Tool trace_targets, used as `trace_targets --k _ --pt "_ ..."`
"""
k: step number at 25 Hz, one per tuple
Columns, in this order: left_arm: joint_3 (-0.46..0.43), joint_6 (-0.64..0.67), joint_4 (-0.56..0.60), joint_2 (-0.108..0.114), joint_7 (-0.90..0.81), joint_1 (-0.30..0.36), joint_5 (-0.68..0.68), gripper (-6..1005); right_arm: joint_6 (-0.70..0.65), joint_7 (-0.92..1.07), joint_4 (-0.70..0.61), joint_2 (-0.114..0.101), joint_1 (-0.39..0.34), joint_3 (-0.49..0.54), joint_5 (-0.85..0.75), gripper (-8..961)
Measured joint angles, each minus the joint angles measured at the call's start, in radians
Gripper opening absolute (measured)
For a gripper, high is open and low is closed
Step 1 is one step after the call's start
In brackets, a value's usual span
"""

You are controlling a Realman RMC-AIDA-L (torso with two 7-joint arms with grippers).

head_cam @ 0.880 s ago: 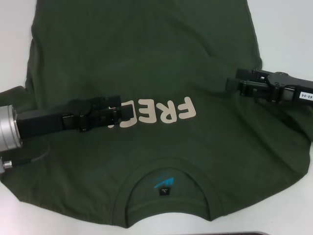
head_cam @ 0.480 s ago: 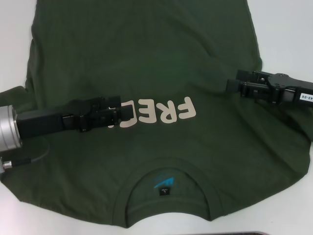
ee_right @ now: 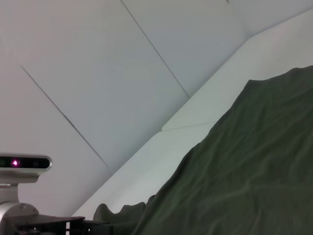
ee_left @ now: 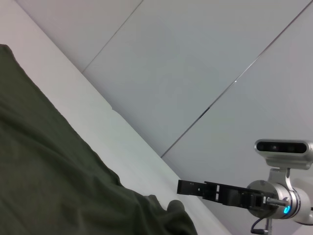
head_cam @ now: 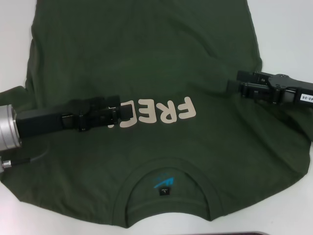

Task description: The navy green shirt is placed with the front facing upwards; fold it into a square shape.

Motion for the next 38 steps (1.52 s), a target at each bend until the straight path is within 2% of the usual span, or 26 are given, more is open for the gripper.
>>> trace_targets --k 5,8,11,18,21,25,30,38 --pt "-0.002 -0.022 -0.025 0.015 -0.011 0.002 0.041 904 0.000 0.000 -0.002 0.000 0.005 0.000 0.002 915" --pt "-0.011 -0.049 -0.038 0.041 -0.063 0.008 0.070 904 0.001 0.000 -0.001 0.000 0.007 0.000 0.004 915" --pt "-0.046 -0.059 -0.044 0.056 -0.092 0.023 0.072 903 0.001 0.000 -0.002 0.000 0.008 0.000 0.004 915" --pt "-0.126 -0.090 -0.110 0.071 -0.168 0.066 0.078 903 0.003 0.001 -0.006 0.000 0.008 0.001 0.004 915" --pt "-0.140 -0.110 -0.145 0.084 -0.206 0.086 0.084 903 0.005 0.001 -0.006 0.000 0.008 0.001 0.004 915" --pt "-0.201 -0.124 -0.155 0.109 -0.235 0.101 0.104 903 0.010 0.001 -0.005 0.000 0.008 0.004 0.004 915" --pt "-0.255 -0.136 -0.155 0.121 -0.236 0.114 0.121 903 0.016 0.001 -0.002 0.000 0.008 0.006 0.004 915" --pt "-0.337 -0.145 -0.156 0.126 -0.238 0.116 0.153 904 0.018 0.006 -0.005 0.000 0.008 0.017 0.004 915"
